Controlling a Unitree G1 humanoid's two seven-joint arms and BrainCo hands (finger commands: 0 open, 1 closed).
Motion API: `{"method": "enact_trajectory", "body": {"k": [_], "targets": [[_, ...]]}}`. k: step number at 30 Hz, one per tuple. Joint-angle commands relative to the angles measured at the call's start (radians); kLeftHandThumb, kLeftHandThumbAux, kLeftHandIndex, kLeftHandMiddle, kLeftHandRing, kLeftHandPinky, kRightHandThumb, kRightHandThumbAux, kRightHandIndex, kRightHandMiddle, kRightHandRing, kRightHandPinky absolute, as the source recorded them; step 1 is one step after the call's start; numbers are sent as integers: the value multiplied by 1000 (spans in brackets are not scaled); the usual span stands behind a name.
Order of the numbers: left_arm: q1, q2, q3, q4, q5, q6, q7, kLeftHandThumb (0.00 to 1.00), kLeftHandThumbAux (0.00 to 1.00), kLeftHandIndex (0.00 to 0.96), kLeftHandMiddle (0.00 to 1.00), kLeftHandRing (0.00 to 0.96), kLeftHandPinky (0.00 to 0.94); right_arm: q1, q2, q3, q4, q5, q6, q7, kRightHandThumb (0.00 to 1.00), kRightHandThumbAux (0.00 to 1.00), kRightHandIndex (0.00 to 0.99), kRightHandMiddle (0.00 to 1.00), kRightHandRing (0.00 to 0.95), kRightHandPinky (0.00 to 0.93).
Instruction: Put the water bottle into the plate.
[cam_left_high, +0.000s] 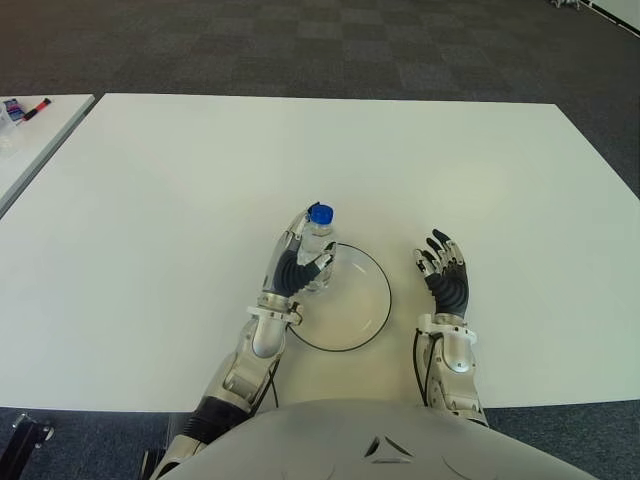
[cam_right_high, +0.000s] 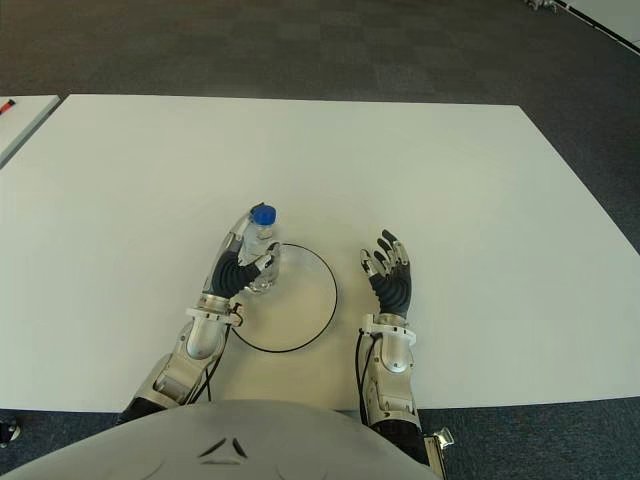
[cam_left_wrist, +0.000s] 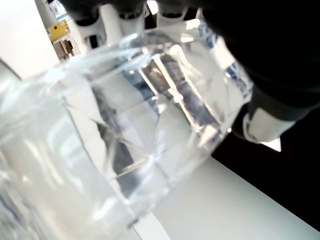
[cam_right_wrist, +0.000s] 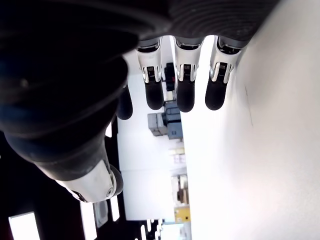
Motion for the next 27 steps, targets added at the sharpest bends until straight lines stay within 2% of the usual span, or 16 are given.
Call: {"method": "enact_trajectory", "body": {"k": [1,9,27], "targets": [[6,16,5,22,-12,15,-30,249,656,32,102,127,161,16,22,1,43,-1,51,0,511,786,187,149,142,192],[-5,16,10,57,-59,-49,-41,114,638,28,71,95,127,13,25,0,50,2,42,1,507,796,188,153,144,195],[-24,23,19,104,-86,-110,-52,1,612,11,65,79,106,10,27,-2,58,-1,37,-6,515,786,197,157,145,191]]}}
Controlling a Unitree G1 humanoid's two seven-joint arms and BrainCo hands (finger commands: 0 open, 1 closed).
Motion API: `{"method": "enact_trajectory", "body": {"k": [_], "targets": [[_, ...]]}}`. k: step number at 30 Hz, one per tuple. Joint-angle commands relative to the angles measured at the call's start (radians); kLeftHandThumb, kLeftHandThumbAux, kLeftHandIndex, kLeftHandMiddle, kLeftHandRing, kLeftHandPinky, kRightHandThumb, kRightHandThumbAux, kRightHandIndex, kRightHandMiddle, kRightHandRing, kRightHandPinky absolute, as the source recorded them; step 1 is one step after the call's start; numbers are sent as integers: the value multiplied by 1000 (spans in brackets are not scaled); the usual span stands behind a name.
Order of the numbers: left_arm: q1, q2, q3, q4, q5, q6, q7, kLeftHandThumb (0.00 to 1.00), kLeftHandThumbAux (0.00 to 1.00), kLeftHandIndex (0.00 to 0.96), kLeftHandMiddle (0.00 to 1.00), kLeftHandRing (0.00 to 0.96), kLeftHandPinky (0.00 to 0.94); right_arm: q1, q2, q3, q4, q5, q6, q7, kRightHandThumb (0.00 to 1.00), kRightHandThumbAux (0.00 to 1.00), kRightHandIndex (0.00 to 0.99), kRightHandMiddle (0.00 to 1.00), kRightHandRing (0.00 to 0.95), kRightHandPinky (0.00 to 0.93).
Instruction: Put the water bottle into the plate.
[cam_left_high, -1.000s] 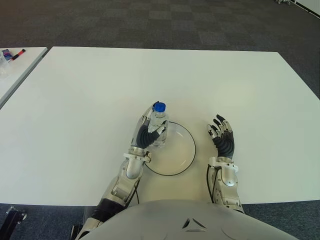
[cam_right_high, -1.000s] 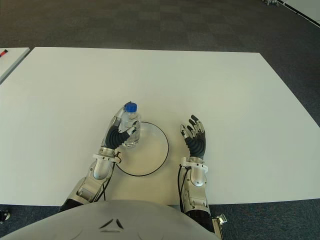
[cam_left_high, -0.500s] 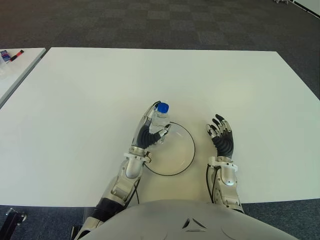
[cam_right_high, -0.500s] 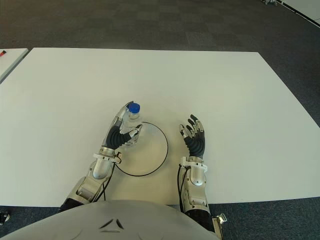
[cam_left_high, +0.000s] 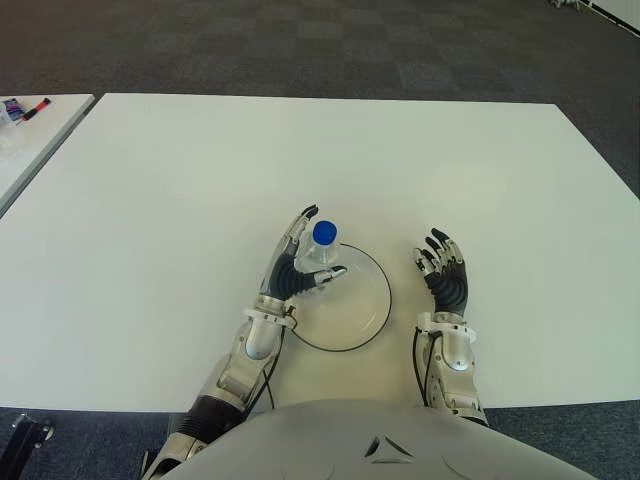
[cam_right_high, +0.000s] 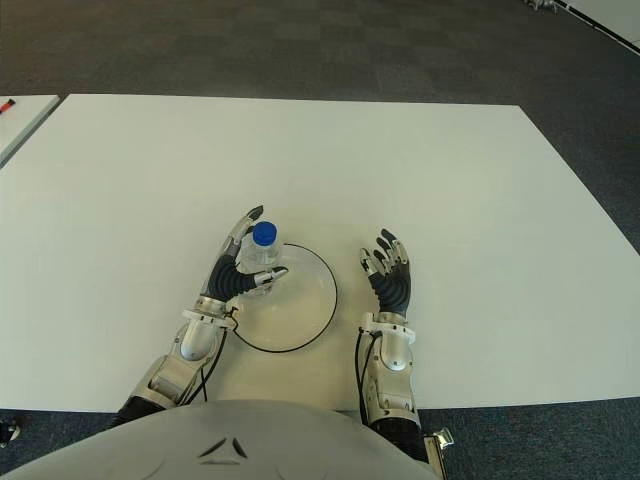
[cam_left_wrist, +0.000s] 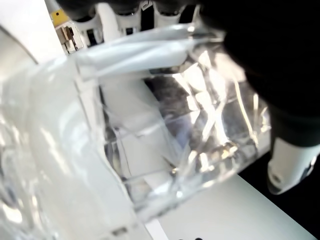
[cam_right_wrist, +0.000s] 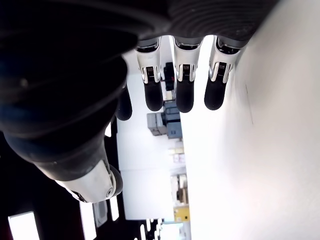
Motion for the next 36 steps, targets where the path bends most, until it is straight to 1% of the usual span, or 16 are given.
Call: {"method": "enact_trajectory", "body": {"k": [1,9,16,27,36], "targets": [[-13,7,8,27,-7,-12,-16,0,610,11,66,79,106,22,27,-1,50,-2,35,-6,515,786,197,157,144,190],[-16,4,14,36,1,-19,-11,0,602,12,70,81,105,20,27,-3,55,-5,29,-11,530,778,199,155,143,192],[-17,-1,19,43,6,-28,-2,0,615,15,73,86,112,20,28,-2,55,-4,32,-15,551,771,205,154,139,187],[-23,-6,24,53,1,-35,-7,0,633,20,77,90,111,14,24,-3,64,-4,27,-13,543,778,196,153,138,188],[-29,-11,26,68,-3,-59,-2,0,630,17,81,93,121,11,22,-7,69,2,30,-9,549,775,199,152,136,180]]}}
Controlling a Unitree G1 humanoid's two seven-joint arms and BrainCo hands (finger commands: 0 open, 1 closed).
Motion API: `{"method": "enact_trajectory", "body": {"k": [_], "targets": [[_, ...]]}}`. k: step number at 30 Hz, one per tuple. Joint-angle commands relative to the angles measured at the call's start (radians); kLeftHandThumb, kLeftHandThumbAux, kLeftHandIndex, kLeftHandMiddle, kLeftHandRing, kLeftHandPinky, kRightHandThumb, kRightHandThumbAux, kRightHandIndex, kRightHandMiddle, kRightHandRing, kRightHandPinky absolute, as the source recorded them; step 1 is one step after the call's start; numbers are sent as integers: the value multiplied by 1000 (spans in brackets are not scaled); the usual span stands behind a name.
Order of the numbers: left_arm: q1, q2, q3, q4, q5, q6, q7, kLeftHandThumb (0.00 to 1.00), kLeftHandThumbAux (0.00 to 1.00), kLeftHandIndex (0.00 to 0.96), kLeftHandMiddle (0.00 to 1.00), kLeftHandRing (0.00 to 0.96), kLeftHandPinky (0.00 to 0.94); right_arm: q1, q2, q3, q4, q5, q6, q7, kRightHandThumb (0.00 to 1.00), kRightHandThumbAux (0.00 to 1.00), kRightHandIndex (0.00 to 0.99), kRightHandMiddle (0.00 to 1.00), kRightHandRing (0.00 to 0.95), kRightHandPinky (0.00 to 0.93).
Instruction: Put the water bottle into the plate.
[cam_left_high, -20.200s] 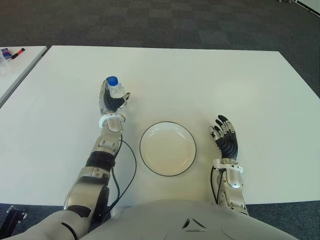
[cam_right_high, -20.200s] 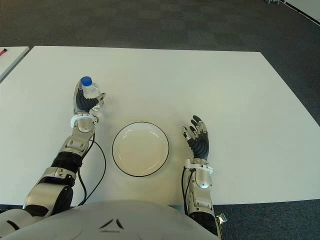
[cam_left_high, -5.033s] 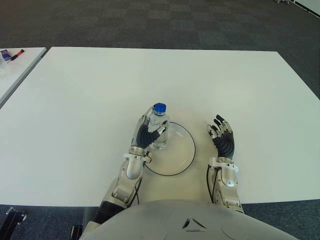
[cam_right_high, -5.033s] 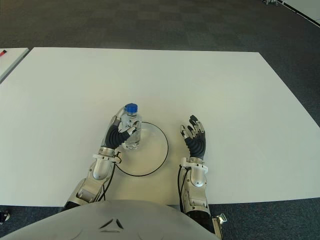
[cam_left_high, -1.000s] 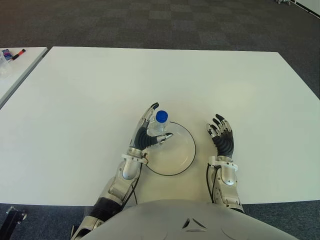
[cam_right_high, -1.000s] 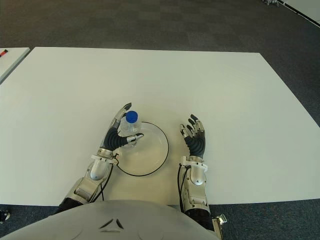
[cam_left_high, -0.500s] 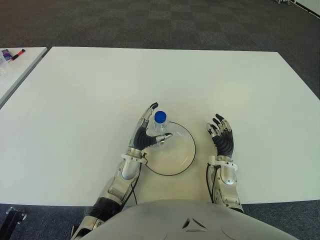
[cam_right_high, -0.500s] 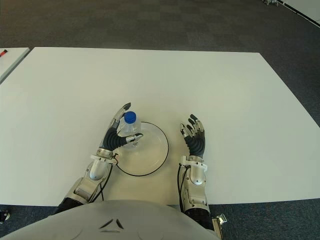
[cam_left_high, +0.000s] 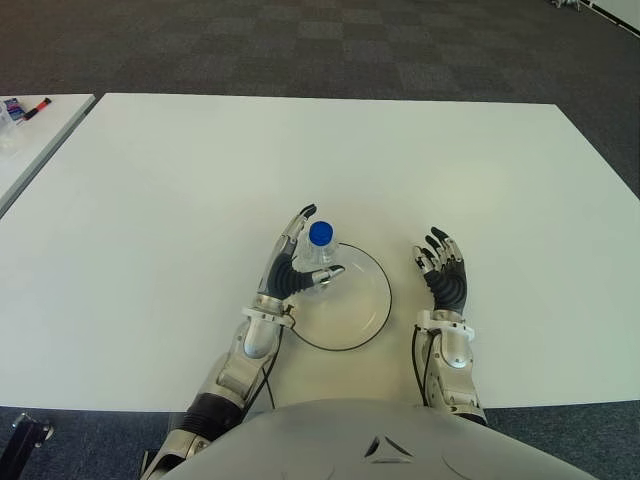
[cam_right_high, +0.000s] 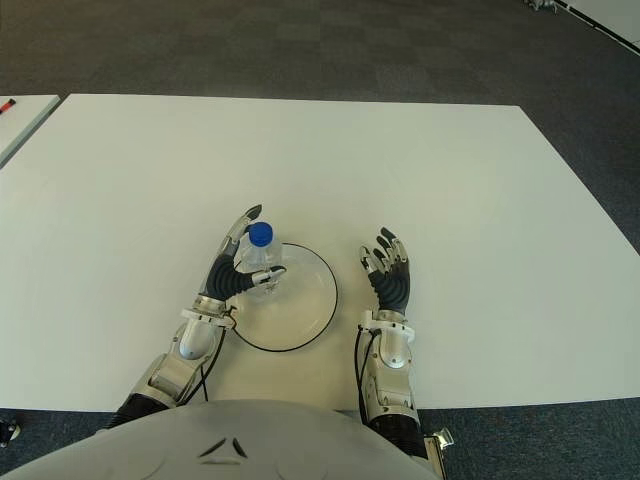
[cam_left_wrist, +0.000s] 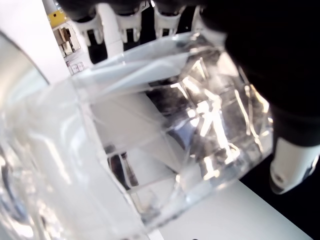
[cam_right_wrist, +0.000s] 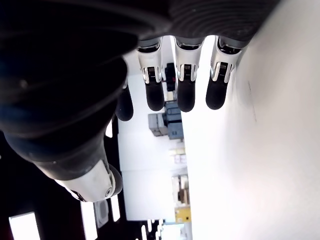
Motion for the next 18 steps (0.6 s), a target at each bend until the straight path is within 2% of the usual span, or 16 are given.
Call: {"method": "enact_trajectory", "body": {"k": [1,7,18], "targets": [[-13,-4,4,27,-3,-8,0,0,627,18,82,94,121,21,23,-4,51,4,38,1,551,774,199,151,135,181],[-21,-9,8,42,2,-29,12,0,617,20,87,98,120,20,23,-6,51,7,42,4,558,773,198,149,134,188],[-13,-15,18,18,5,27,1,0,595,32,98,98,112,17,20,-8,57,3,41,4,548,773,190,150,139,193]]}}
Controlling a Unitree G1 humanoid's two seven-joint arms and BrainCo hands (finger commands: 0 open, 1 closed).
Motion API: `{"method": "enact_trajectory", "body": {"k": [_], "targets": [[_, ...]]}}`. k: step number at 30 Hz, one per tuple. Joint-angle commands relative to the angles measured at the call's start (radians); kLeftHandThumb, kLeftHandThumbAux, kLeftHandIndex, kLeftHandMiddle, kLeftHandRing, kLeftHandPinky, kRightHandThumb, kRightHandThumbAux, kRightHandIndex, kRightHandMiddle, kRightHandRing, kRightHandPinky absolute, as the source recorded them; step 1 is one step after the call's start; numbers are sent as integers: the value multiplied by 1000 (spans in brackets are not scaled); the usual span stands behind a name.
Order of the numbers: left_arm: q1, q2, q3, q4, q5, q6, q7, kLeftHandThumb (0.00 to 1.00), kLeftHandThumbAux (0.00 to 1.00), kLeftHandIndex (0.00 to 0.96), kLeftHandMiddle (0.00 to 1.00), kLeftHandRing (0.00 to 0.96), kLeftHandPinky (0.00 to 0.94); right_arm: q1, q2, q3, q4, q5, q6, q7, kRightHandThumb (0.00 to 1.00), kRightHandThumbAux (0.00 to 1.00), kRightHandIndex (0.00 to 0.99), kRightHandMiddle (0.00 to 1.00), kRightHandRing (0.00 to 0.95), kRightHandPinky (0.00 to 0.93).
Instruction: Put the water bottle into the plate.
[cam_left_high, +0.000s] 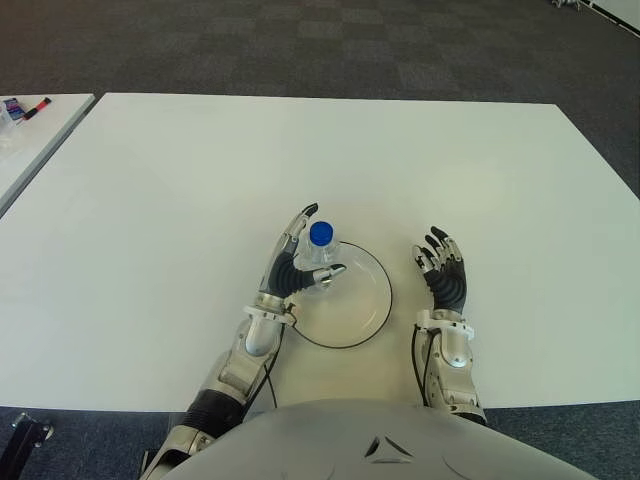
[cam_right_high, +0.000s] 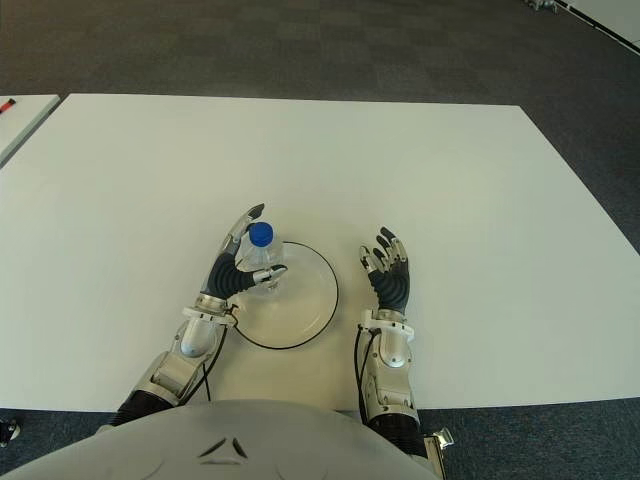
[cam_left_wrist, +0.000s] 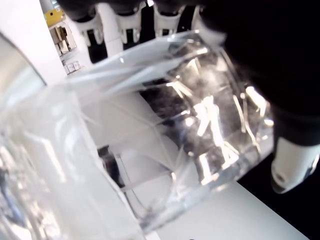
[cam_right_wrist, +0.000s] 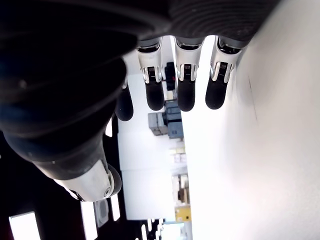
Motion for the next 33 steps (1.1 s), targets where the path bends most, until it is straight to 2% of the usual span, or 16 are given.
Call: {"method": "enact_trajectory", "body": {"k": [1,14,24,33], "targets": [[1,-5,11,0,3,33,2,0,601,41,104,101,116,20,21,-3,54,1,41,0,545,772,189,151,140,195],[-6,-4,19,2,17,24,24,0,637,98,135,123,138,22,19,-1,55,-2,39,4,521,773,178,152,146,194],[-7,6,21,-6,22,-28,42,0,645,117,138,125,132,20,17,-2,60,-2,37,9,494,787,171,140,131,178],[9,7,30,-58,-5,-67,15,0,656,101,137,127,146,16,17,-2,67,-7,31,6,499,791,177,140,129,176]]}}
